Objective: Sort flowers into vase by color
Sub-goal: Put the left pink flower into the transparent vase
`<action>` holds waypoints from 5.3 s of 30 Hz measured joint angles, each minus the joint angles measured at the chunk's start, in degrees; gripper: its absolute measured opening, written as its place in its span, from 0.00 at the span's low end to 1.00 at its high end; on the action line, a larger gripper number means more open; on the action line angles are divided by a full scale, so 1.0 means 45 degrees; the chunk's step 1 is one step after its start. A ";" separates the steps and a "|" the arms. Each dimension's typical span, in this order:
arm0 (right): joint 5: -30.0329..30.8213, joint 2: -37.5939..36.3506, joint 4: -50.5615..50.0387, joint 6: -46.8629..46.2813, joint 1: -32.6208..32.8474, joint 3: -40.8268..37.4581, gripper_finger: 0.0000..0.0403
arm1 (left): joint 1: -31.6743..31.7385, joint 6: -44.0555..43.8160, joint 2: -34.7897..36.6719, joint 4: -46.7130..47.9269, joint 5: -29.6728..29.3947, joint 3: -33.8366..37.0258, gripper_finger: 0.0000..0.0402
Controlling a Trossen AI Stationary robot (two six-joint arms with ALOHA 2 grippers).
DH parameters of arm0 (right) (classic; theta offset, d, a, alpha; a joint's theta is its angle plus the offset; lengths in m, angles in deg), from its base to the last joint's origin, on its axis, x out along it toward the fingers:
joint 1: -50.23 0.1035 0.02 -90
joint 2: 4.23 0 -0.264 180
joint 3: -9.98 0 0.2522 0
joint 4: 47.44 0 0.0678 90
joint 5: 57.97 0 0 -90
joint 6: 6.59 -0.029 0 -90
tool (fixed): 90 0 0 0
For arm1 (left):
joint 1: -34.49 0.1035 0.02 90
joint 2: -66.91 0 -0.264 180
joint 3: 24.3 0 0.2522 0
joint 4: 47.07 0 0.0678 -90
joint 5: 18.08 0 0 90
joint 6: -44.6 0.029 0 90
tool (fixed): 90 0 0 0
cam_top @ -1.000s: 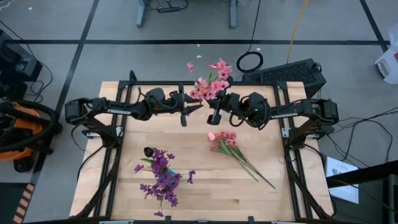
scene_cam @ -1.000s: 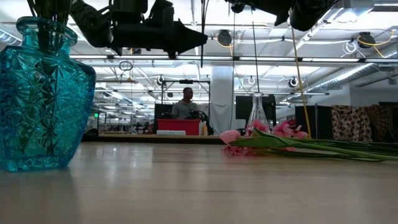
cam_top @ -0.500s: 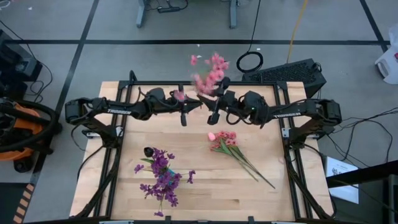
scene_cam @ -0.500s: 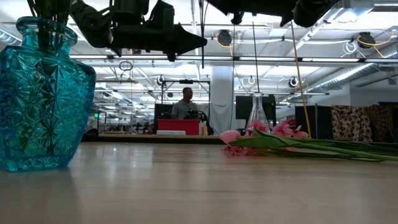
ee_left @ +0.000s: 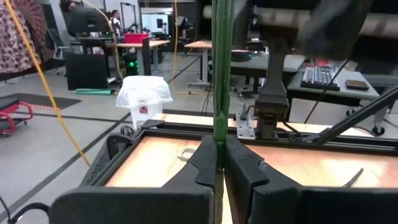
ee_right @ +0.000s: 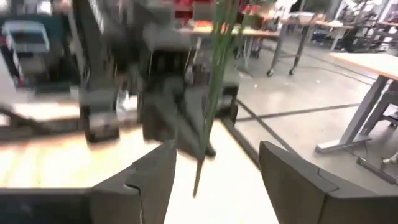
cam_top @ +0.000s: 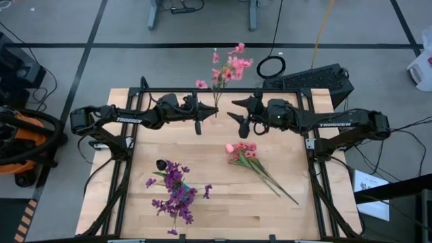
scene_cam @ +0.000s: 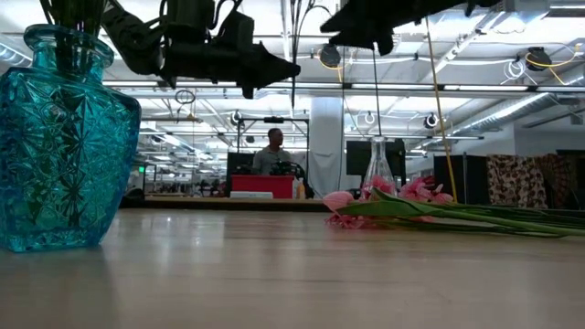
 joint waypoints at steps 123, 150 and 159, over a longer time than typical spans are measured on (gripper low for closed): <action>0.2858 0.1276 0.0809 0.2338 0.0403 0.2719 0.00 | -0.0515 -0.0321 -0.1399 -0.1009 -0.1572 0.0007 0.52; 0.3378 -0.1007 0.0767 0.0232 -0.0145 -0.0415 0.00 | -0.0602 -0.0656 -0.1394 -0.0151 -0.1637 0.0005 0.74; 0.3691 -0.0994 0.0789 -0.1038 -0.0234 -0.1282 0.05 | -0.0602 -0.0656 -0.1394 -0.0109 -0.1642 0.0005 0.74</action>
